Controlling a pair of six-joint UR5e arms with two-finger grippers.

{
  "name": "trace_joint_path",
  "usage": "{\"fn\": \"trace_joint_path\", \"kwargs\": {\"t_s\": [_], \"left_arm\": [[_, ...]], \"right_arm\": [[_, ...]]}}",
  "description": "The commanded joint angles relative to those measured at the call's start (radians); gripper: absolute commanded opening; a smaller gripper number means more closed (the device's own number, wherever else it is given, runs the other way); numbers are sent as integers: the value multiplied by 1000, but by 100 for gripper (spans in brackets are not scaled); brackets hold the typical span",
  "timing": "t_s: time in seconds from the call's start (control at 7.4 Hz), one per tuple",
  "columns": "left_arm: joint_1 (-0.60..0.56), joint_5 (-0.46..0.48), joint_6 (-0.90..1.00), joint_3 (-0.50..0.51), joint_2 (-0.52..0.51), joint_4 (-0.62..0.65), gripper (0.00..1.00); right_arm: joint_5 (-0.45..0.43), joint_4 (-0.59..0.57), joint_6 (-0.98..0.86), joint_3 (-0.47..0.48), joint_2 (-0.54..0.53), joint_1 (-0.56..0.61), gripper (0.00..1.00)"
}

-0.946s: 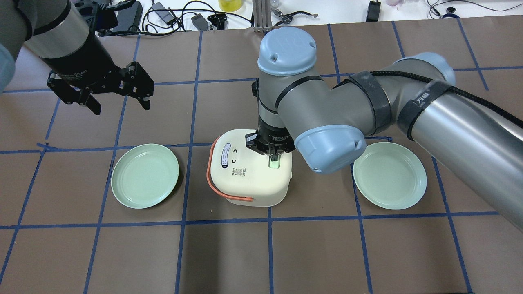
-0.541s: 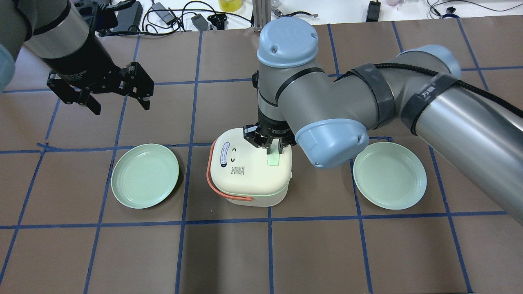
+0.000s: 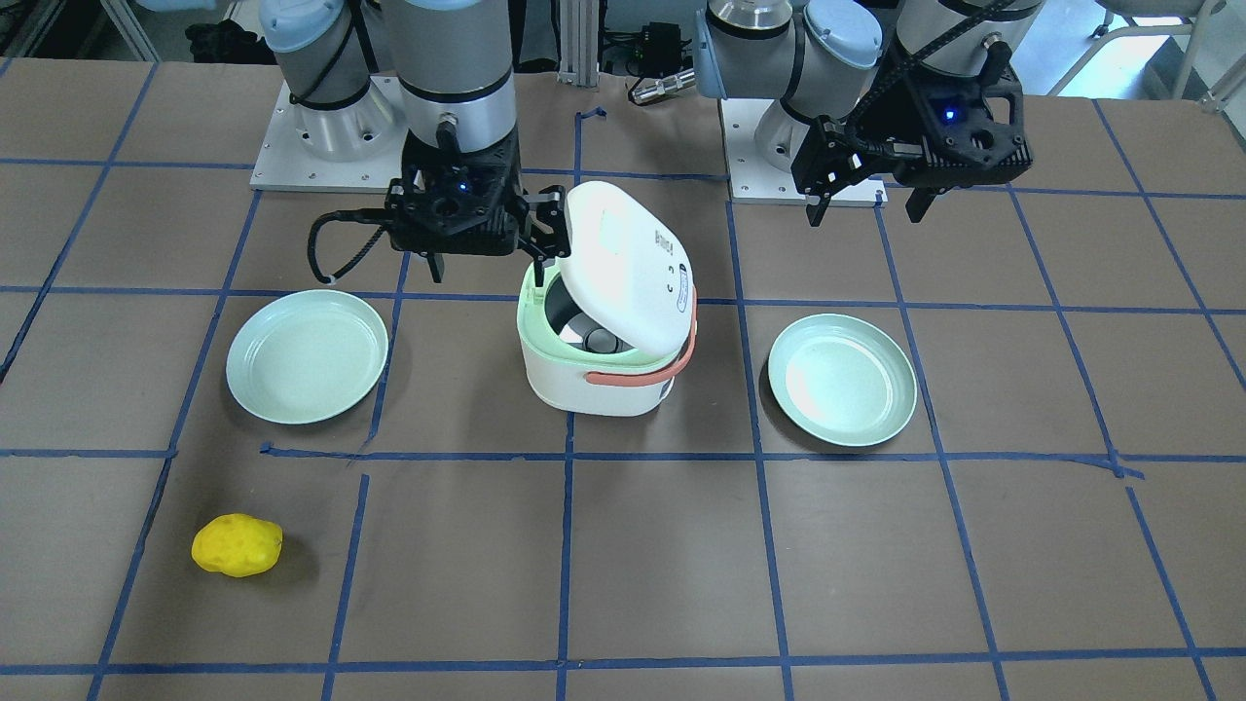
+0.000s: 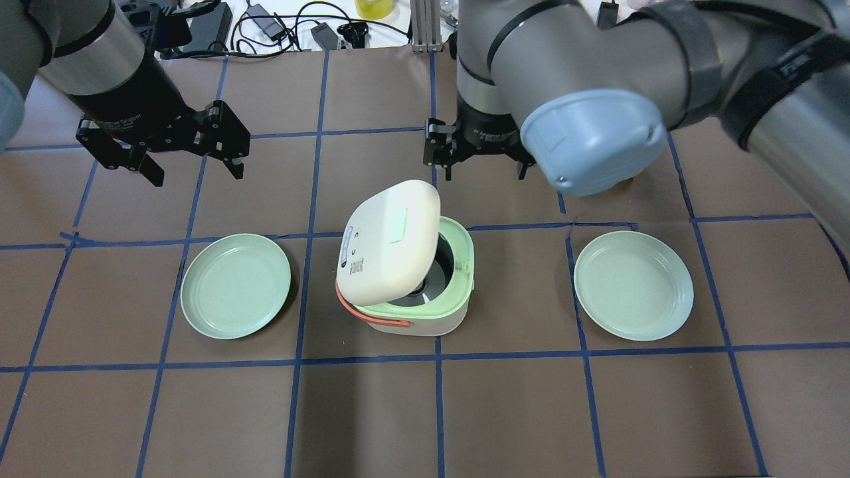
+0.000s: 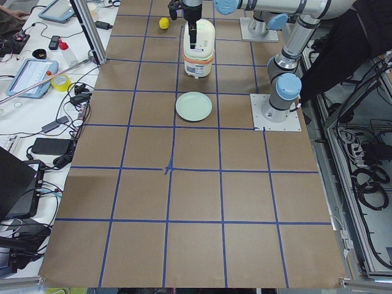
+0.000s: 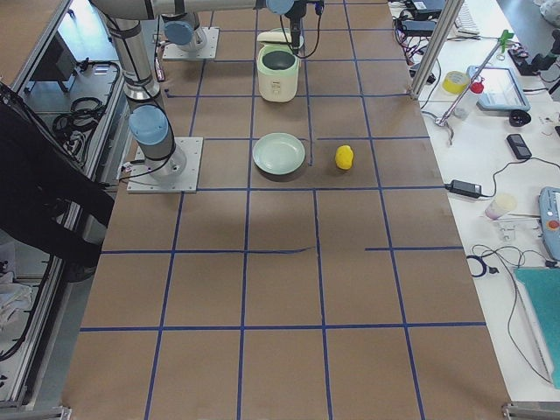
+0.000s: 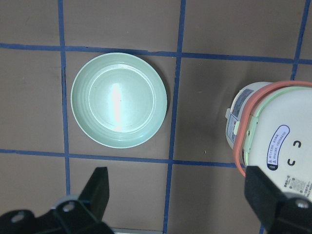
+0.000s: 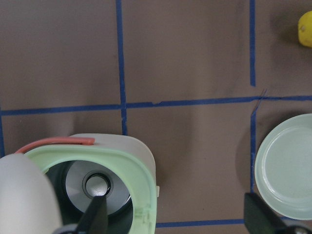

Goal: Press rice cooker button
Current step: 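Lift the right gripper away as the cooker lid pops open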

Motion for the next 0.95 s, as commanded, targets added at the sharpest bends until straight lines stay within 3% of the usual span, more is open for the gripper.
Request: {"fn": "trace_joint_path", "kwargs": {"t_s": [0.0, 0.41, 0.81], "left_arm": [[0, 0, -1, 0, 0, 0, 100], [0, 0, -1, 0, 0, 0, 100], [0, 0, 1, 0, 0, 0, 100]], "right_arm": [[-6, 46, -107, -87, -3, -100, 100], [9, 50, -271, -109, -26, -223, 100], [10, 53, -281, -107, -32, -237, 100]]}}
